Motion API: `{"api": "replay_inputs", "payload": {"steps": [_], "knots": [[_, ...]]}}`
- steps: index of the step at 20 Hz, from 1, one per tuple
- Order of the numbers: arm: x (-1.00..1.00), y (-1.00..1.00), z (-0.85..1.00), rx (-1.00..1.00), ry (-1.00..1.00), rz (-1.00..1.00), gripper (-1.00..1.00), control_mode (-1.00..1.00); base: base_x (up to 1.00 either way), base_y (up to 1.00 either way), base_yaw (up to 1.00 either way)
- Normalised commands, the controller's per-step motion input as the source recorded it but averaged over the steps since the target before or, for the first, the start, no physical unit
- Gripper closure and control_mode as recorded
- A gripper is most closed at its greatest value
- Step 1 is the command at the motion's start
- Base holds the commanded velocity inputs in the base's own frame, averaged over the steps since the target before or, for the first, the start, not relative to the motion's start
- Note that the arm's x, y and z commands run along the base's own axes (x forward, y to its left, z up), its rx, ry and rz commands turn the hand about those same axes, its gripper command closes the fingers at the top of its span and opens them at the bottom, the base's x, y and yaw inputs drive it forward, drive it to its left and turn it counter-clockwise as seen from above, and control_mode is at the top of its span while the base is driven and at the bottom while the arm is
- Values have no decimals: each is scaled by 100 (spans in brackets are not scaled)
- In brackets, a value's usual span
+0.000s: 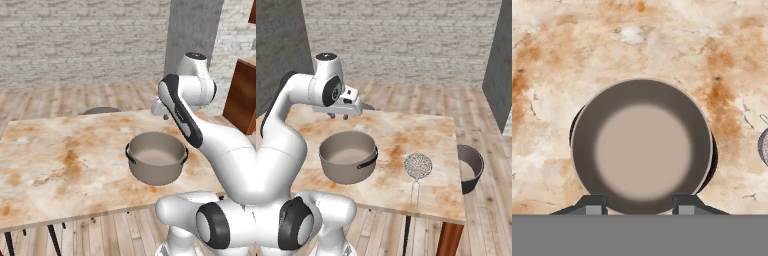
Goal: Pick the pot and strainer and place them in the sink. Then turn on the water.
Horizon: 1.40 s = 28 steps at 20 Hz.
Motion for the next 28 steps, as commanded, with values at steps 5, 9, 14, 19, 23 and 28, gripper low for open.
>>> {"api": "replay_inputs", "payload": {"steps": [5, 9, 14, 19, 23, 28], "knots": [[-7, 0, -5, 0, 0, 0, -100, -100, 0, 0, 0], [-35, 4, -29, 1, 0, 0, -100, -100, 0, 0, 0], [-32, 0, -34, 1, 2, 0, -100, -100, 0, 0, 0], [-35, 0, -45, 4, 8, -5, -100, -100, 0, 0, 0], [-13, 1, -16, 0, 15, -12, -100, -100, 0, 0, 0], [-1, 0, -5, 0, 16, -20, -100, -100, 0, 0, 0]]}}
